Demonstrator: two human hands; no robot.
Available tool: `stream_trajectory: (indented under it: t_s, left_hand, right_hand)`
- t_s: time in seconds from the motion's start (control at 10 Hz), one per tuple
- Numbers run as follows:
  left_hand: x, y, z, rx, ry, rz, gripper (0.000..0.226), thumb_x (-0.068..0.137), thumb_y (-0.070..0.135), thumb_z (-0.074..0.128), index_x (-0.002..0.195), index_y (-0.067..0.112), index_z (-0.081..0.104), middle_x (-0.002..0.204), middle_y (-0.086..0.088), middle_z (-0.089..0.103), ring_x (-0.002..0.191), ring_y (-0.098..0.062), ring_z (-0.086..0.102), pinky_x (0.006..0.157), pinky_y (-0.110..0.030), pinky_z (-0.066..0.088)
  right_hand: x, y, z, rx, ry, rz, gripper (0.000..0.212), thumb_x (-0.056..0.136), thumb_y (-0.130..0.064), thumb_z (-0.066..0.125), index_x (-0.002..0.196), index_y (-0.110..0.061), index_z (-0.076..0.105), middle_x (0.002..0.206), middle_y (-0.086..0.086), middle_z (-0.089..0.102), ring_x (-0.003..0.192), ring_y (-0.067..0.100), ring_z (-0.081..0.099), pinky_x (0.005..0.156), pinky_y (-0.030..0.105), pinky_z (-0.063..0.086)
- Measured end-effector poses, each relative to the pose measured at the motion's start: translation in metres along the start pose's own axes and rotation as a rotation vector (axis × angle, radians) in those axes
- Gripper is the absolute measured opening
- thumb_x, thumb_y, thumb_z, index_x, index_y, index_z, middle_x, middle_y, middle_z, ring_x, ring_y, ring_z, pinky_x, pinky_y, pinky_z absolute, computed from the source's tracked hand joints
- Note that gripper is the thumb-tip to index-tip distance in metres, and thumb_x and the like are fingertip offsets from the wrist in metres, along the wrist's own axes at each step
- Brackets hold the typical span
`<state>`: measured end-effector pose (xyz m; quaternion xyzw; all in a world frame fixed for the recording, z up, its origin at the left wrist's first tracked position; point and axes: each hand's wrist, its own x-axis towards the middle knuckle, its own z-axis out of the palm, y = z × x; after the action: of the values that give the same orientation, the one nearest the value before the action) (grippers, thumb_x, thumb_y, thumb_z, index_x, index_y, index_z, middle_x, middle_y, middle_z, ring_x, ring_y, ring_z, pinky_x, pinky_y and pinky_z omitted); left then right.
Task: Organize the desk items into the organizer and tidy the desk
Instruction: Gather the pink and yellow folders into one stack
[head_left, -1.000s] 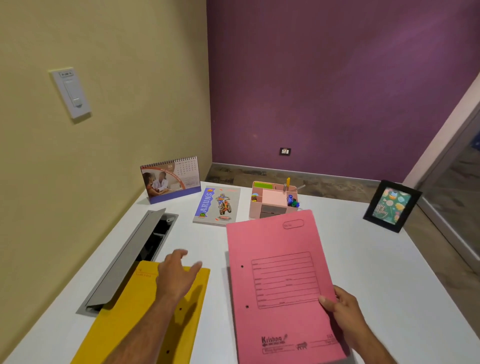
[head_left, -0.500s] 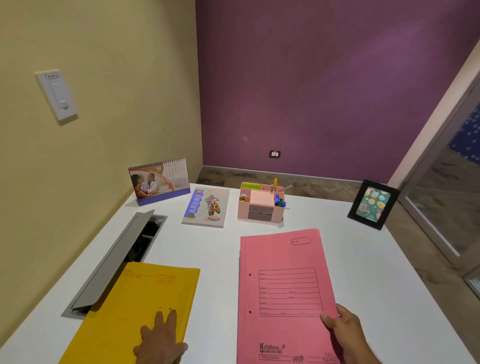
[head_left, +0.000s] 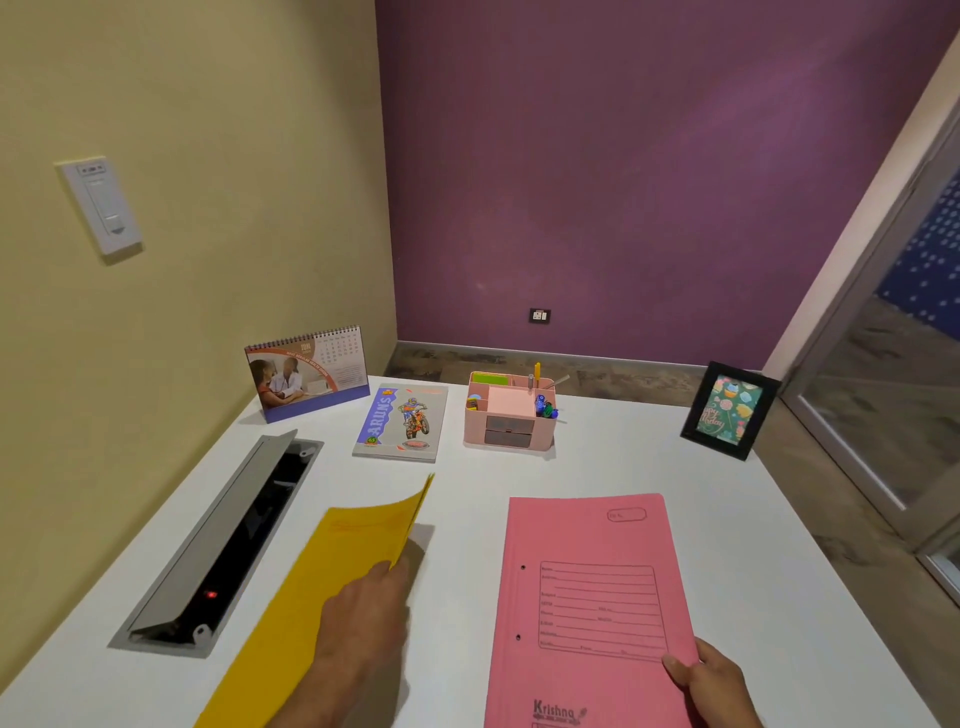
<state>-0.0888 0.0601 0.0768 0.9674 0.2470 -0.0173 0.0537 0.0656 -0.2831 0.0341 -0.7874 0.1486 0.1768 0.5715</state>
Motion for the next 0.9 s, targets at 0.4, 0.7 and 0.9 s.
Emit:
stream_trajectory:
  t_s: [0.4,0.7,0.9]
  left_hand:
    - [0.018,0.025,-0.038,-0.270,0.538,0.387,0.071,0.047,-0.007,0.055,0.112,0.020,0.061,0.090,0.003,0.058,0.076,-0.023,0.057,0.056,-0.033,0.048]
    - [0.026,-0.031,0.008,-0.846,0.040,0.167,0.038,0.047,0.060,0.086,0.075,0.041,0.069,0.094,0.004,0.061,0.114,-0.028,0.058,0.090,-0.028,0.049]
    - [0.005,-0.010,0.019,-0.949,0.318,0.373,0.013,0.088,0.027,0.068,0.092,0.037,0.061,0.119,0.028,0.050,0.131,-0.004,0.040,0.098,-0.014,0.042]
  right_hand:
    - [0.017,0.018,0.006,0.056,-0.192,0.142,0.031,0.070,0.003,0.078,0.100,-0.003,0.074,0.094,0.017,0.074,0.091,0.030,0.068,0.085,0.039,0.055]
    - [-0.039,-0.016,0.010,0.307,-0.305,0.163,0.033,0.093,0.005,0.049,0.126,0.000,0.055,0.114,0.025,0.066,0.102,0.039,0.066,0.083,0.045,0.058]
    - [-0.033,-0.031,0.028,0.559,-0.507,0.497,0.057,0.076,0.010,0.067,0.131,-0.003,0.054,0.116,0.031,0.064,0.097,0.052,0.064,0.085,0.063,0.051]
